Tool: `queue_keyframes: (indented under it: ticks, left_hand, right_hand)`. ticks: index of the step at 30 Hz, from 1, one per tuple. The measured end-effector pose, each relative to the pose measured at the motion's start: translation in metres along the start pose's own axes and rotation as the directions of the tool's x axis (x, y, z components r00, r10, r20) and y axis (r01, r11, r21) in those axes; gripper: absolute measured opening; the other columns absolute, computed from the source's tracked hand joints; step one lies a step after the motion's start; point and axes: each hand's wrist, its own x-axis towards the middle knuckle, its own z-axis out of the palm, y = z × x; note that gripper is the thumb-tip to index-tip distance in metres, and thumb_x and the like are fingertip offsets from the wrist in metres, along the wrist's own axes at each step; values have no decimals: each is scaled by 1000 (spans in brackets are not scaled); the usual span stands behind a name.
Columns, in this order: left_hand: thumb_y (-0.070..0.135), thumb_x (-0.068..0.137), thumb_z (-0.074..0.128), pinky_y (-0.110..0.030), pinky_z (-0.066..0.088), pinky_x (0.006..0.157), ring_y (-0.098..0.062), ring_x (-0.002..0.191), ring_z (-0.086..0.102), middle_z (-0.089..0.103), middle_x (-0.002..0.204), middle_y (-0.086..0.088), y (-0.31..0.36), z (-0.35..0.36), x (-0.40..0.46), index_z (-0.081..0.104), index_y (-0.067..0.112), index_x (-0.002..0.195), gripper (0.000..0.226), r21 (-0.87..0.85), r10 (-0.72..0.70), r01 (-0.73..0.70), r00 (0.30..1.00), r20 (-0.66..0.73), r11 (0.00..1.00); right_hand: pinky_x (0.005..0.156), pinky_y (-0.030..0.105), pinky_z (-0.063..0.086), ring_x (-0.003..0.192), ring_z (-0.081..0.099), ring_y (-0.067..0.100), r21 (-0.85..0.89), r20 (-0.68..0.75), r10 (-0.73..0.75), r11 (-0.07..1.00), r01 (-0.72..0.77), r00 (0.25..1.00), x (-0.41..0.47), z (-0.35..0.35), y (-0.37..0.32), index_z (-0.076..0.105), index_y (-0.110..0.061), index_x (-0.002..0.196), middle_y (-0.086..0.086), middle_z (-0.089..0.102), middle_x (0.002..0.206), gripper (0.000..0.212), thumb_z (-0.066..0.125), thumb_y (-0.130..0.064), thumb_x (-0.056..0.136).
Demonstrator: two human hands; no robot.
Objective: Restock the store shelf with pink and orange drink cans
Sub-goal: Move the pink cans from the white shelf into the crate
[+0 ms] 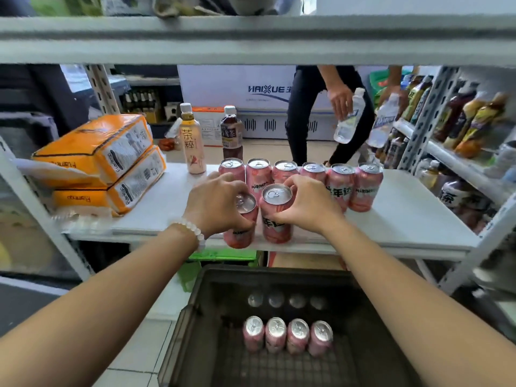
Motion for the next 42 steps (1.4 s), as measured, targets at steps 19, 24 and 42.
queue_keyframes:
  ticks: [19, 24, 42]
  left_hand:
    - [59, 60, 68, -31, 37, 77, -21, 105, 50, 58, 105, 4, 62, 136, -153, 59, 33, 115, 61, 17, 46, -53, 956, 289, 998]
    - [56, 65, 66, -32, 37, 82, -21, 109, 48, 56, 111, 4, 49, 205, -166, 55, 31, 119, 61, 9, 5, -10, 903, 429, 1000]
    - [48, 21, 89, -38, 48, 54, -29, 70, 62, 64, 80, -4, 13, 369, -183, 69, 23, 91, 77, 35, -88, 80, 913, 399, 996]
  right_hand:
    - [74, 31, 51, 93, 59, 18, -23, 285, 288, 956, -293, 914, -176, 105, 90, 55, -22, 107, -2, 61, 105, 61, 81, -43, 56]
    - [79, 38, 53, 94, 59, 19, -49, 367, 325, 942, -331, 871, -183, 180, 120, 52, -22, 102, -3, 58, 103, 61, 80, -46, 54]
    - [83, 36, 47, 108, 57, 31, -92, 520, 404, 902, -422, 752, -180, 323, 177, 43, -17, 116, 6, 49, 126, 62, 79, -31, 67]
